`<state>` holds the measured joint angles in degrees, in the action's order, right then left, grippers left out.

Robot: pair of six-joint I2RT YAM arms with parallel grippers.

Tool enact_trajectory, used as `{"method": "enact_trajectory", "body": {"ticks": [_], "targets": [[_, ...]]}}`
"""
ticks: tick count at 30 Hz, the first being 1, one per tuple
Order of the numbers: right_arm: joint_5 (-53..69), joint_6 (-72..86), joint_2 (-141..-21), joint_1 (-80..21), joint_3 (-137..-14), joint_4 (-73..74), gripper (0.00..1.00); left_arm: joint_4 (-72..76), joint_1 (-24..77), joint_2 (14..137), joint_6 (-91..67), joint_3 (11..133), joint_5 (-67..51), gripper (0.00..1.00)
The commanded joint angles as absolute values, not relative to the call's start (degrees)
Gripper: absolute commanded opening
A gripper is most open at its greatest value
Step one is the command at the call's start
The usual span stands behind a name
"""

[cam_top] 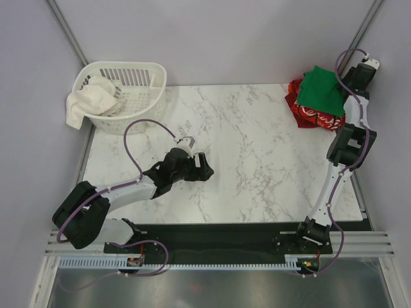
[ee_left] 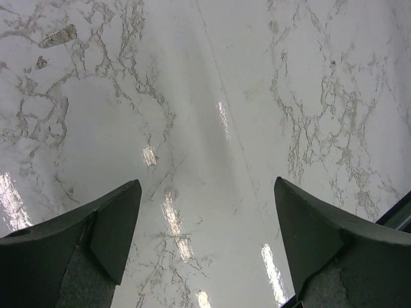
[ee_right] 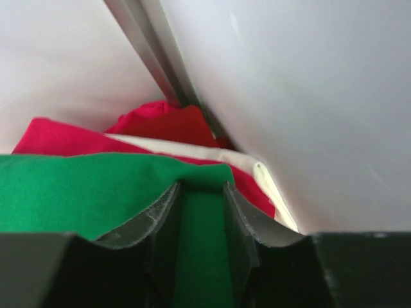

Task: Fold and stack the t-shirts
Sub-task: Neatly place the folded tshirt to the corner

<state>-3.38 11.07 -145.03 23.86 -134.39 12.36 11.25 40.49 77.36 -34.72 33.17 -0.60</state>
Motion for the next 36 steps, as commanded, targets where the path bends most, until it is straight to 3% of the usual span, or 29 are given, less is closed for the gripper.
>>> {"method": "enact_trajectory", "body": {"ticks": [1,5,11,20,25,27,31,36], "targets": [[-9.83,12.49,-143.53,24.97,-131.31,2.91,0.43,13.01,40.17,77.43,-34.72,35.16,-1.14,0.91],[-14.41,9.41,-140.99,23.47,-132.54,3.78,0.70,13.01,40.08,77.08,-34.72,34.98,-1.06,0.91],[-22.04,8.36,-130.18,22.94,-130.43,1.85,0.84,13.18,40.08,76.03,-34.98,34.19,-0.79,0.91],[-35.95,12.12,-112.34,22.94,-123.69,5.71,0.90,16.26,40.25,71.55,-34.98,29.97,-1.40,0.91],[-24.48,21.14,-95.83,22.85,-112.17,6.33,0.91,16.70,40.25,70.14,-34.89,28.83,-1.85,0.92],[-19.28,26.51,-86.46,22.24,-101.91,5.28,0.91,16.70,40.17,70.14,-35.16,28.83,-1.06,0.92],[-9.07,29.20,-73.76,12.01,-83.08,-1.75,0.95,14.78,40.08,70.49,-34.72,31.71,-1.40,0.94],[-11.50,23.74,-67.59,-9.54,-69.71,4.46,0.98,2.48,40.08,61.98,-28.84,39.18,5.08,0.98]]}}
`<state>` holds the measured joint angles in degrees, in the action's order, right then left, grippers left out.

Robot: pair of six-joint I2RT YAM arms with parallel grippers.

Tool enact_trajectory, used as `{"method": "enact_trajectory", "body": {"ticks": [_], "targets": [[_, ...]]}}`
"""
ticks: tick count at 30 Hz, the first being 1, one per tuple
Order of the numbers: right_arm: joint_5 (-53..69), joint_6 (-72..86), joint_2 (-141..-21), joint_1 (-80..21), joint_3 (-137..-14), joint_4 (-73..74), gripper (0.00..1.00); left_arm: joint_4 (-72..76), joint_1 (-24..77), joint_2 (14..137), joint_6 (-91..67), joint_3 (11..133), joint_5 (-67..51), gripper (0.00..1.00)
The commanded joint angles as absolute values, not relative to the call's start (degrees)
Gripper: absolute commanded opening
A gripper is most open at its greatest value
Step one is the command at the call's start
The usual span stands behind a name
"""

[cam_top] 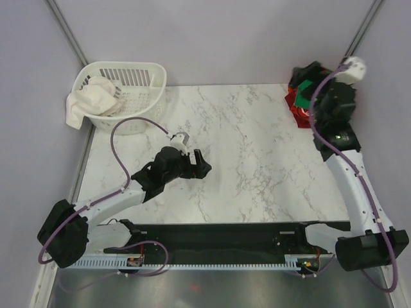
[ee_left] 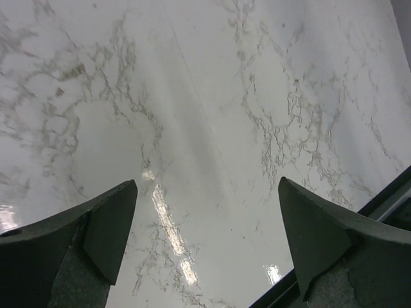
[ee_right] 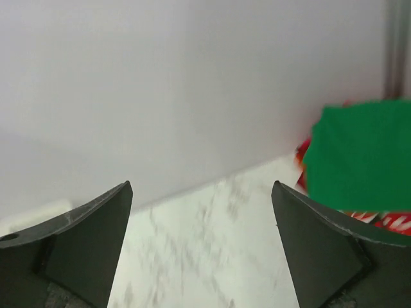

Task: Fold and stack the t-shirts
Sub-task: Neatly place the folded tshirt to the corner

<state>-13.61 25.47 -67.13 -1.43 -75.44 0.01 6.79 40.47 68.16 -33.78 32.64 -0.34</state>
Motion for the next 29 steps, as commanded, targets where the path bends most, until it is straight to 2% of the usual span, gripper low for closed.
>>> {"method": "enact_trajectory", "body": {"ticks": [1,3,6,10,13,18,29], "targets": [[-13.08,23.03,-67.41,-16.98,-68.22,7.96,0.98,0.37,40.08,58.74,-24.48,42.33,8.84,1.00],[-17.92,22.76,-66.89,-24.66,-62.60,9.75,0.98,-2.45,40.08,55.91,-19.63,45.51,13.95,1.00],[-17.93,25.04,-67.67,-38.62,-55.04,12.55,0.98,-2.73,39.64,50.47,-7.87,52.35,31.05,1.00],[-15.99,27.94,-70.05,-47.96,-51.08,15.46,0.98,-2.90,37.62,49.66,-0.64,60.02,37.61,1.00],[-13.28,29.44,-68.30,-51.58,-47.13,14.25,0.98,-3.51,37.27,48.78,0.69,60.65,39.10,1.00],[-9.49,28.57,-58.38,-52.29,-40.53,9.94,0.98,-8.52,37.09,46.68,-2.46,58.02,40.17,1.00],[-15.73,22.94,-45.36,-52.29,-37.70,10.72,0.98,-12.21,37.09,39.38,-3.52,47.90,43.06,1.00]]}}
